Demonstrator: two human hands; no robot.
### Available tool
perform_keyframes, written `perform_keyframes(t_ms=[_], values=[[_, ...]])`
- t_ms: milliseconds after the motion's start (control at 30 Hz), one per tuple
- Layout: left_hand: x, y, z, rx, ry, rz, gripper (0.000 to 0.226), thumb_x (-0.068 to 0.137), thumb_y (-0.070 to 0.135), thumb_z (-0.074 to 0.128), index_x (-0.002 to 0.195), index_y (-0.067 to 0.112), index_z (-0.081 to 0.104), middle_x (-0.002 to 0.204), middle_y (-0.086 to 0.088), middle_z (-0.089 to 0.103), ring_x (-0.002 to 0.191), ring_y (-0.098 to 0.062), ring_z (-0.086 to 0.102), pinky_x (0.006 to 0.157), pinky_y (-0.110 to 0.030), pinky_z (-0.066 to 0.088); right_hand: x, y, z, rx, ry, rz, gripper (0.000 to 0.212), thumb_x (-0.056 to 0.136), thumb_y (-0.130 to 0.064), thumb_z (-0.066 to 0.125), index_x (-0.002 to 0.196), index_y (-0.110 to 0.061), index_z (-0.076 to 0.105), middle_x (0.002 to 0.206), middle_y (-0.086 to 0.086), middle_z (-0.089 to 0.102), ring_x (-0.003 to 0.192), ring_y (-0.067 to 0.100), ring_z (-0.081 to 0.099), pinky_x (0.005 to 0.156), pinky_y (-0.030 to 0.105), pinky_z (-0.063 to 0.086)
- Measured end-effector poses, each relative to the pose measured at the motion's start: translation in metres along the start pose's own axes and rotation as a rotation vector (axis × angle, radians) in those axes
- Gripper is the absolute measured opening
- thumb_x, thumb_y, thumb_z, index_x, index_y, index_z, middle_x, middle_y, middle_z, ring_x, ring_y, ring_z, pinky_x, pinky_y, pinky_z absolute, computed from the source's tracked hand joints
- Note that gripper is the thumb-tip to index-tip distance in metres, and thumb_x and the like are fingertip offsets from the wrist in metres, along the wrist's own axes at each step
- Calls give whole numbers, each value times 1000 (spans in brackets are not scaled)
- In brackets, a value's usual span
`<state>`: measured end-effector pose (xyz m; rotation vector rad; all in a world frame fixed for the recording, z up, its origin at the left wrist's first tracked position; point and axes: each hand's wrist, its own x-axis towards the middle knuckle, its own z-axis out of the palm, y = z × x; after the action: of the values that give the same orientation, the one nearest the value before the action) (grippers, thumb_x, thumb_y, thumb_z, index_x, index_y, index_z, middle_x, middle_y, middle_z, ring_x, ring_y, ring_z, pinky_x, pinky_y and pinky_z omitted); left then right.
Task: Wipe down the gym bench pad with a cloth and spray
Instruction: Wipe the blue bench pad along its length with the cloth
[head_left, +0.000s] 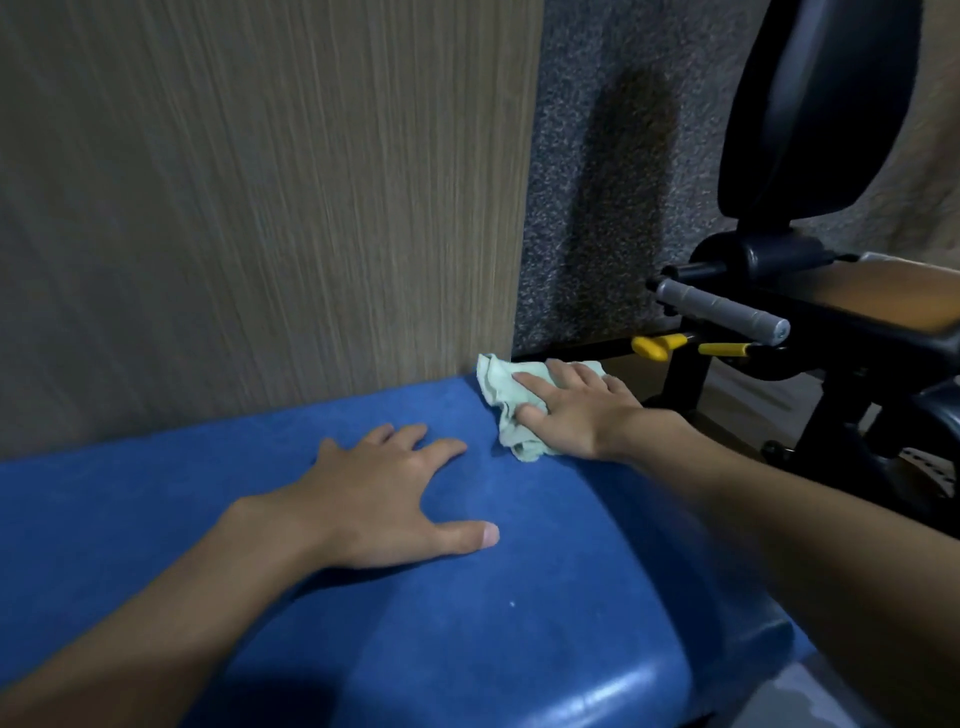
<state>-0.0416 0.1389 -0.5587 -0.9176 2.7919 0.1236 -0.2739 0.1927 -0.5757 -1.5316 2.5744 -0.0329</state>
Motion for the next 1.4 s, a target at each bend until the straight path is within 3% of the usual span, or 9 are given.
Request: perform_keyframes(t_ms=[267, 500, 667, 867, 967, 1067, 1400], values=[[-1, 0, 1, -20, -3, -2, 97, 70, 93, 38, 152, 47, 13, 165, 10, 7, 152, -15, 4, 117, -54, 15, 25, -8, -4, 5, -15, -3, 64, 95, -61, 17, 156, -43, 6, 166, -1, -3, 152, 23, -6, 121, 51, -1], [-9, 2, 0, -69, 19, -1, 94, 74, 92, 36, 153, 44, 19, 164, 9, 12, 152, -15, 10, 118, -52, 17, -70, 4, 10, -20, 7, -67, 62, 96, -59, 15, 154, -45, 3, 166, -2, -9, 151, 20, -13, 121, 47, -7], [-28, 2, 2, -88, 82, 13, 108, 55, 95, 16, 149, 44, 28, 159, 15, 21, 147, -10, 20, 116, -49, 23, -148, 11, 23, -49, 20, -102, 62, 96, -61, 13, 154, -46, -2, 165, -4, -14, 150, 17, -18, 121, 46, -10], [-43, -10, 12, -64, 49, -57, 105, 55, 102, 15, 148, 52, 21, 161, 11, 19, 148, -14, 18, 114, -56, 23, -190, 8, 22, -65, 33, -160, 68, 88, -73, 3, 152, -51, -8, 162, -8, -23, 146, 15, -30, 117, 50, -19], [-44, -8, 15, -31, 42, -57, 96, 65, 97, 20, 150, 52, 16, 163, 9, 14, 150, -14, 12, 115, -56, 19, -174, 2, 25, -65, 5, -144, 65, 89, -73, 7, 150, -55, -7, 162, -10, -22, 148, 16, -25, 118, 51, -16], [-42, -9, 18, -25, 48, -37, 102, 55, 95, 8, 148, 53, 15, 162, 10, 14, 149, -15, 11, 115, -56, 19, -138, -4, 21, -67, -22, -126, 63, 92, -72, 13, 150, -55, -5, 163, -11, -19, 149, 16, -21, 118, 52, -14], [-34, -15, 26, 26, 50, -21, 103, 54, 96, 1, 148, 54, 3, 166, 6, 2, 153, -20, -1, 115, -60, 15, 14, -41, 1, -34, -29, -22, 64, 93, -69, 19, 152, -51, 6, 165, -9, -8, 152, 21, -9, 118, 57, -7]])
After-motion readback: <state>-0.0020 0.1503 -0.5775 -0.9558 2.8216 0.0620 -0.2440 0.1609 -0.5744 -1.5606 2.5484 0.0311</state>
